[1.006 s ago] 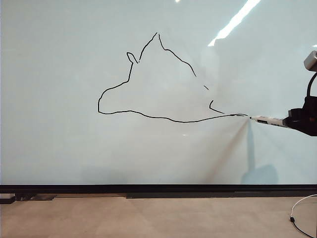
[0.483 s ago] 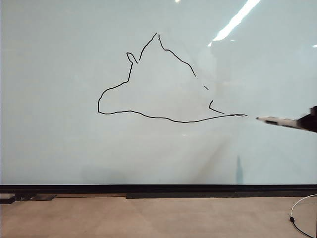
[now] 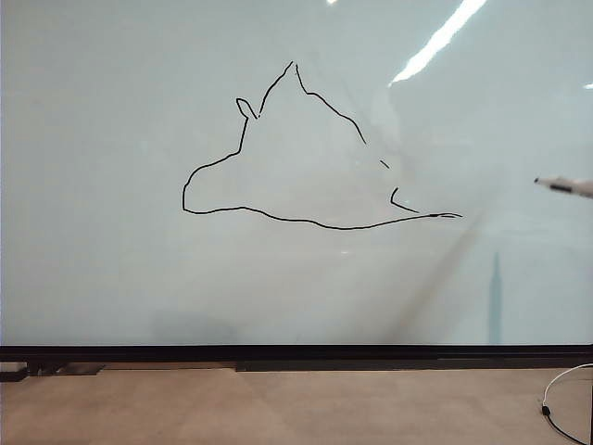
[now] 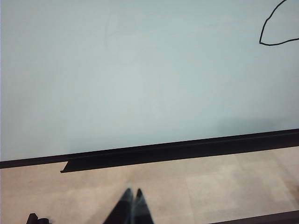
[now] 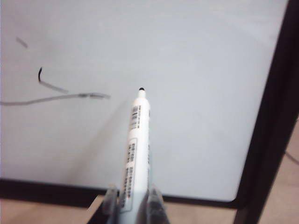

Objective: Pick up the pen on the shelf to the right of the whiteboard and draw a triangle.

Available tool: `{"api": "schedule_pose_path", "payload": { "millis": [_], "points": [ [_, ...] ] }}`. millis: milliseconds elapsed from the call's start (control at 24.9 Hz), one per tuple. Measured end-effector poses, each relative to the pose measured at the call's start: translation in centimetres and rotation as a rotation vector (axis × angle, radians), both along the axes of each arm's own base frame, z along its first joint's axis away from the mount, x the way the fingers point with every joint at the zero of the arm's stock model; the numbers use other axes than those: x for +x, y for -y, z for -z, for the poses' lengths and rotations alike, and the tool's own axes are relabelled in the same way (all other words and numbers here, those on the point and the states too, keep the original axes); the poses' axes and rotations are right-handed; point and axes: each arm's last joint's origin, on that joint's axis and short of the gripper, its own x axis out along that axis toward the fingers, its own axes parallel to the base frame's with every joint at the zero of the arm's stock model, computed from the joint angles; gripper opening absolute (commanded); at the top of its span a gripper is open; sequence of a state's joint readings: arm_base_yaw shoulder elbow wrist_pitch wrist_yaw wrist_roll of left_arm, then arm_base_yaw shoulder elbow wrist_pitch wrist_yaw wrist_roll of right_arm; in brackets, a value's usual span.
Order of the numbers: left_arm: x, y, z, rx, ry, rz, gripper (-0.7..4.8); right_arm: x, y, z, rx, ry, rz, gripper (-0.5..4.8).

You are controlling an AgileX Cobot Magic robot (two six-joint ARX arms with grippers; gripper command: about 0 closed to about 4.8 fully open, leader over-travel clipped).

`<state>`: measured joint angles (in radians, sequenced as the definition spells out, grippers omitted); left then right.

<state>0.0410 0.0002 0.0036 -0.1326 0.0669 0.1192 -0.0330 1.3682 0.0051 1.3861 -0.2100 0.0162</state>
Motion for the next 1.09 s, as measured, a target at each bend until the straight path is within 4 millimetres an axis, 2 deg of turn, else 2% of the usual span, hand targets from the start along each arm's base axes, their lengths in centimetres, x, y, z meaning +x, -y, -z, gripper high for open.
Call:
{"api": "schedule_pose_path", "payload": {
  "millis": [322, 684, 1086],
  "points": [
    [0.0, 0.0, 0.0, 0.0, 0.0, 0.0, -0.05, -0.4, 1.7, -1.0, -0.009, 0.066, 0.061, -0.05],
    [0.0, 0.0, 0.0, 0.0, 0.0, 0.0, -0.05, -0.9, 1.5, -2.4, -0.023, 0.15, 0.012, -0.05],
    [0.0, 0.0, 0.0, 0.0, 0.0, 0.0, -0.05, -0.9, 1.4, -2.1, 0.022, 0.108, -0.005, -0.05]
  ]
}}
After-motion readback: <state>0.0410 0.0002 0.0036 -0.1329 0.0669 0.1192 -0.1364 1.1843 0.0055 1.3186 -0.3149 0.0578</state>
